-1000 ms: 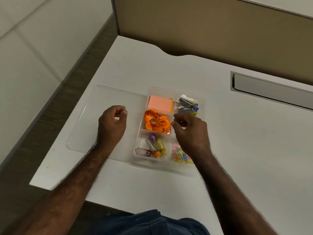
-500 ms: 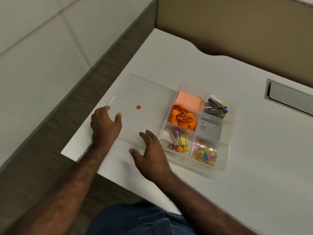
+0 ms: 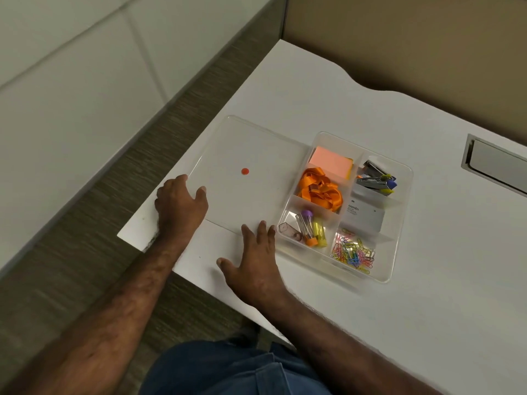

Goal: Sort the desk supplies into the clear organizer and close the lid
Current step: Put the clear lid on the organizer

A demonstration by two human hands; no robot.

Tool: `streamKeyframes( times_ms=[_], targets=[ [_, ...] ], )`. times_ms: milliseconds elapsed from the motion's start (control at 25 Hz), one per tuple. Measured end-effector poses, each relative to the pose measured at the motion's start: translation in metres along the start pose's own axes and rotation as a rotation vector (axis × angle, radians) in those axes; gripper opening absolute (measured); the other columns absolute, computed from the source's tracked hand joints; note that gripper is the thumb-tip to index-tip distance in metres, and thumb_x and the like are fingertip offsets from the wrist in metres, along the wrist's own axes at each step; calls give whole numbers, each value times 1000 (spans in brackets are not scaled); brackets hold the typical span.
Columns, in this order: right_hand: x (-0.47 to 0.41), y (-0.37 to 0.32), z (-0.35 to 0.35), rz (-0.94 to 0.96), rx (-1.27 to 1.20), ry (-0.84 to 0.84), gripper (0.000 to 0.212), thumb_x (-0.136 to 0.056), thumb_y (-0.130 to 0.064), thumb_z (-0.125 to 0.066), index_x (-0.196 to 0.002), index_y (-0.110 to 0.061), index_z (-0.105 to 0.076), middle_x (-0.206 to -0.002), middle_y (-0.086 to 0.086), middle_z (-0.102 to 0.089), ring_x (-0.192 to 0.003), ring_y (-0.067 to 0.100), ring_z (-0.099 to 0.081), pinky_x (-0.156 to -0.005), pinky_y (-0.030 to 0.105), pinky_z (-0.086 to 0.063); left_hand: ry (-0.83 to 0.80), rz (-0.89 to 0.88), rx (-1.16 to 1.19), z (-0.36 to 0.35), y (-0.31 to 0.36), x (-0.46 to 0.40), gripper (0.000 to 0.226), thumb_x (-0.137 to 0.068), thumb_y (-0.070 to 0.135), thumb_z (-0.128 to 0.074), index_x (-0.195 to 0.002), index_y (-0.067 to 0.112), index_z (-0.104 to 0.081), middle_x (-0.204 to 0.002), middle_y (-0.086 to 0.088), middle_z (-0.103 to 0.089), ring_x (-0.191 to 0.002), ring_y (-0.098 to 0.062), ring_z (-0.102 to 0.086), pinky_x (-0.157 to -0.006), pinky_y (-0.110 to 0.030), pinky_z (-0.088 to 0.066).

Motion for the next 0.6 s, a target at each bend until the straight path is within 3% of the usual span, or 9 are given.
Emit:
streamKeyframes(
  times_ms=[200, 280, 400, 600],
  targets=[
    [3, 0, -2, 40, -37, -11, 84, -95, -57, -62, -161, -36, -15, -173, -3, 16, -156, 21, 25, -125, 46, -10, -45, 175, 178, 6, -32, -24, 37, -102, 31, -56, -124, 3, -67, -129, -20, -68, -122, -39, -62, -107, -56, -49],
    [5, -1, 0, 51, -61, 3, 81, -96, -56, -62, -160, -36, -18, -173, -3, 11, -158, 21, 21, -125, 45, -12, -62, 242, 244, 10, -44, -30, 36, -101, 33, -57, -119, 5, -70, -119, -16, -72, -116, -37, -64, -104, -51, -52],
    [8, -1, 6, 62, -116, 31, 75, -96, -55, -63, -158, -37, -26, -174, -5, 2, -160, 19, 10, -126, 44, -15, -126, 301, 394, 8, -55, -30, 28, -99, 38, -62, -106, 13, -72, -93, -2, -71, -98, -28, -68, -83, -38, -54],
    [14, -11, 24, 98, -211, 112, 68, -93, -58, -66, -151, -40, -37, -171, -9, -17, -156, 16, -25, -118, 32, -29, -282, 388, 719, 5, -59, -20, 15, -103, 22, -60, -115, 17, -67, -107, -3, -75, -90, -22, -76, -73, -33, -56]
  ],
)
Point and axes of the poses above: each hand's wrist, its own x-axis away from the middle knuckle, its own z-axis out of the back of the hand, y = z × x, the point moved 10 cm from there along -x, towards the middle knuckle
